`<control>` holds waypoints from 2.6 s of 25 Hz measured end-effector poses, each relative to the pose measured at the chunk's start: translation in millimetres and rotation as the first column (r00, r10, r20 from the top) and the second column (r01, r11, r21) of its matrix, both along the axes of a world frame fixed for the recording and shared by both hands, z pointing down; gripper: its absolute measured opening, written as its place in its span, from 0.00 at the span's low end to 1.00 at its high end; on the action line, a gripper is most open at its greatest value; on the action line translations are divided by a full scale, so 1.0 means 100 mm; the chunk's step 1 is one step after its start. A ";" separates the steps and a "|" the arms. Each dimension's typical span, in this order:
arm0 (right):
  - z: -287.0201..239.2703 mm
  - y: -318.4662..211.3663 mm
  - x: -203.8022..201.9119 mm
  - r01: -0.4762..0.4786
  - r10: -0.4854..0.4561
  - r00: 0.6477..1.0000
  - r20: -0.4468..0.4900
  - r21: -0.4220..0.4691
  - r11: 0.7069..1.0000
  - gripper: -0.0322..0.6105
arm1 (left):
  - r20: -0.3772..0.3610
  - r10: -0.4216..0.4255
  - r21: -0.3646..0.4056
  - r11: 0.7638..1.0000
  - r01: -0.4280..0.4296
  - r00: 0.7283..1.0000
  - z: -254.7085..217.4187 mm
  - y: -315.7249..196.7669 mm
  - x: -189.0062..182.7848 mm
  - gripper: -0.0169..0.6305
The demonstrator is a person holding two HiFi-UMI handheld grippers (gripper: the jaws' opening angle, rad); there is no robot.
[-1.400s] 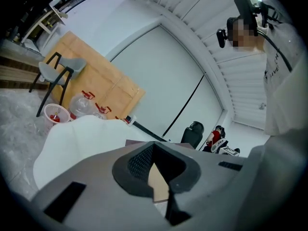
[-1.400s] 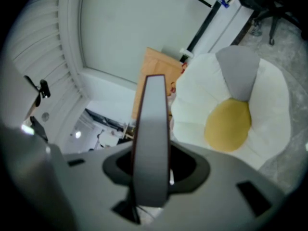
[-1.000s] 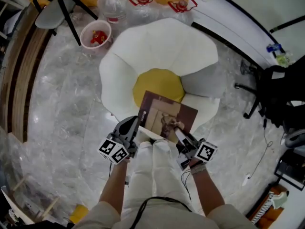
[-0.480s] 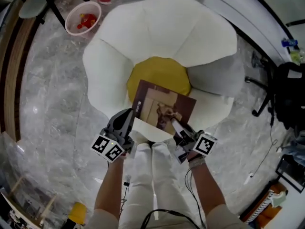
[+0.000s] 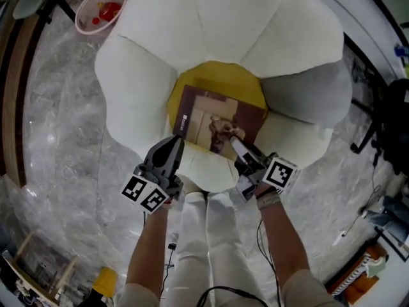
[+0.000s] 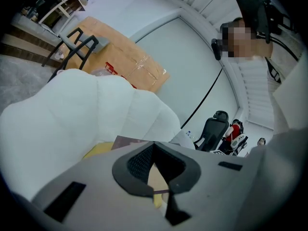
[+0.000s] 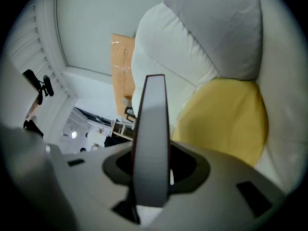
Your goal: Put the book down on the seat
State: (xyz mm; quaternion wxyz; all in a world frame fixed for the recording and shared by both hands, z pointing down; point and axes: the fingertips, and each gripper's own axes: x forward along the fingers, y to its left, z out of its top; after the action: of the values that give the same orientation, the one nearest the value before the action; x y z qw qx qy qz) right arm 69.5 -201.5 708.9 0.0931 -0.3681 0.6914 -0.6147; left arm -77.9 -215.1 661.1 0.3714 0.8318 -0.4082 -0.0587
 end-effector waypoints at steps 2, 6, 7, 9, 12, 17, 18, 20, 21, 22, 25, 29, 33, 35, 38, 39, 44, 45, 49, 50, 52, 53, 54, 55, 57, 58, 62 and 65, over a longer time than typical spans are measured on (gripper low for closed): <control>0.11 -0.08 0.02 0.002 -0.002 1.000 0.009 0.003 1.000 0.29 | 0.006 0.003 0.002 1.000 -0.003 1.000 0.07 -0.04 0.01 0.06; 0.32 -0.18 0.07 0.012 -0.012 1.000 0.008 -0.015 1.000 0.29 | 0.024 -0.005 0.000 1.000 0.005 1.000 0.16 -0.08 0.03 0.06; 0.37 -0.20 0.09 0.016 -0.016 1.000 0.004 -0.021 1.000 0.29 | 0.026 -0.009 -0.002 1.000 0.010 1.000 0.19 -0.08 0.04 0.06; 0.44 -0.23 0.11 0.025 -0.025 1.000 0.005 -0.026 0.999 0.29 | 0.025 -0.015 -0.007 1.000 0.015 1.000 0.24 -0.07 0.06 0.06; 0.48 -0.30 0.09 0.041 -0.040 0.999 0.029 -0.019 0.999 0.29 | 0.020 -0.017 -0.012 1.000 0.017 1.000 0.29 -0.08 0.08 0.06; 0.56 -0.43 0.01 0.105 -0.104 0.994 0.035 -0.020 0.994 0.29 | 0.018 -0.025 -0.022 0.999 0.026 1.000 0.33 -0.08 0.07 0.06; 0.58 -0.45 0.01 0.118 -0.117 0.993 0.035 -0.023 0.993 0.29 | 0.019 -0.027 -0.025 0.999 0.028 0.999 0.33 -0.07 0.06 0.06; 0.64 -0.49 0.02 0.136 -0.134 0.990 0.038 -0.036 0.990 0.29 | 0.022 -0.031 -0.028 0.999 0.031 0.999 0.34 -0.07 0.06 0.06; 0.68 -0.51 0.03 0.139 -0.137 0.990 0.042 -0.049 0.989 0.29 | 0.023 -0.032 -0.030 0.999 0.032 0.999 0.34 -0.09 0.06 0.06; 0.72 -0.54 0.05 0.141 -0.138 0.989 0.048 -0.064 0.988 0.29 | 0.024 -0.032 -0.032 0.999 0.033 0.999 0.35 -0.10 0.06 0.06; 0.80 -0.59 0.10 0.160 -0.155 0.986 0.057 -0.089 0.983 0.29 | 0.022 -0.034 -0.037 0.999 0.034 0.999 0.37 -0.12 0.09 0.06; 0.89 -0.63 0.15 0.171 -0.165 0.984 0.058 -0.113 0.979 0.29 | 0.021 -0.040 -0.039 0.998 0.040 0.999 0.39 -0.13 0.11 0.06; 1.03 -0.62 0.21 0.162 -0.158 0.987 0.038 -0.168 0.972 0.29 | 0.016 -0.037 -0.039 0.999 0.038 0.999 0.42 -0.15 0.13 0.06; 1.08 -0.61 0.22 0.148 -0.145 0.989 0.028 -0.187 0.971 0.29 | 0.019 -0.034 -0.036 0.999 0.034 0.999 0.43 -0.16 0.15 0.06; 1.13 -0.61 0.22 0.127 -0.126 0.992 0.019 -0.190 0.974 0.29 | 0.021 -0.037 -0.037 0.999 0.038 0.999 0.46 -0.20 0.15 0.06; 1.15 -0.60 0.22 0.119 -0.120 0.993 0.006 -0.194 0.974 0.29 | 0.021 -0.037 -0.037 0.999 0.038 0.999 0.47 -0.21 0.16 0.06; 1.26 -0.59 0.25 0.056 -0.070 0.996 -0.049 -0.247 0.967 0.32 | 0.012 -0.026 -0.032 0.999 0.026 1.000 0.46 -0.23 0.23 0.06; 1.25 -0.62 0.22 0.059 -0.071 0.997 -0.041 -0.228 0.972 0.34 | 0.012 -0.023 -0.030 0.999 0.024 1.000 0.45 -0.22 0.24 0.06; 1.27 -0.68 0.21 0.078 -0.099 0.990 -0.097 -0.205 0.976 0.41 | 0.006 -0.022 -0.031 0.999 0.022 1.000 0.42 -0.21 0.25 0.06; 1.29 -0.68 0.22 0.083 -0.108 0.988 -0.111 -0.207 0.975 0.42 | 0.003 -0.024 -0.032 0.999 0.024 1.000 0.42 -0.20 0.25 0.06; 1.31 -0.68 0.23 0.090 -0.121 0.984 -0.133 -0.214 0.973 0.44 | -0.003 -0.028 -0.032 0.999 0.028 1.000 0.40 -0.20 0.26 0.06; 1.31 -0.69 0.24 0.093 -0.126 0.982 -0.142 -0.214 0.972 0.44 | -0.006 -0.029 -0.031 0.999 0.029 1.000 0.40 -0.20 0.27 0.06; 1.31 -0.69 0.24 0.099 -0.132 0.980 -0.150 -0.212 0.972 0.45 | -0.007 -0.029 -0.029 0.999 0.028 1.000 0.39 -0.20 0.28 0.06; 1.31 -0.69 0.24 0.108 -0.142 0.977 -0.159 -0.208 0.972 0.46 | -0.008 -0.028 -0.029 0.999 0.027 1.000 0.39 -0.19 0.28 0.06; 1.32 -0.68 0.22 0.130 -0.167 0.970 -0.176 -0.202 0.971 0.47 | -0.008 -0.028 -0.031 0.999 0.027 1.000 0.40 -0.17 0.28 0.06; 1.32 -0.68 0.22 0.137 -0.175 0.968 -0.183 -0.201 0.970 0.47 | -0.008 -0.029 -0.032 0.999 0.029 1.000 0.41 -0.17 0.28 0.06; 1.32 -0.68 0.22 0.140 -0.178 0.966 -0.188 -0.197 0.970 0.47 | -0.008 -0.035 -0.039 0.999 0.034 0.999 0.44 -0.14 0.27 0.06; 1.32 -0.68 0.25 0.138 -0.176 0.966 -0.189 -0.197 0.971 0.47 | -0.007 -0.033 -0.043 0.999 0.033 0.999 0.44 -0.12 0.28 0.06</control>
State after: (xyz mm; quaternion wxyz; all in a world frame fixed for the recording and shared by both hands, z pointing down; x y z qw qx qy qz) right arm 94.4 -269.1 840.9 -0.0618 -0.3803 0.6651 -0.6397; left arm -49.7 -226.7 705.5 0.3898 0.8165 -0.4218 -0.0590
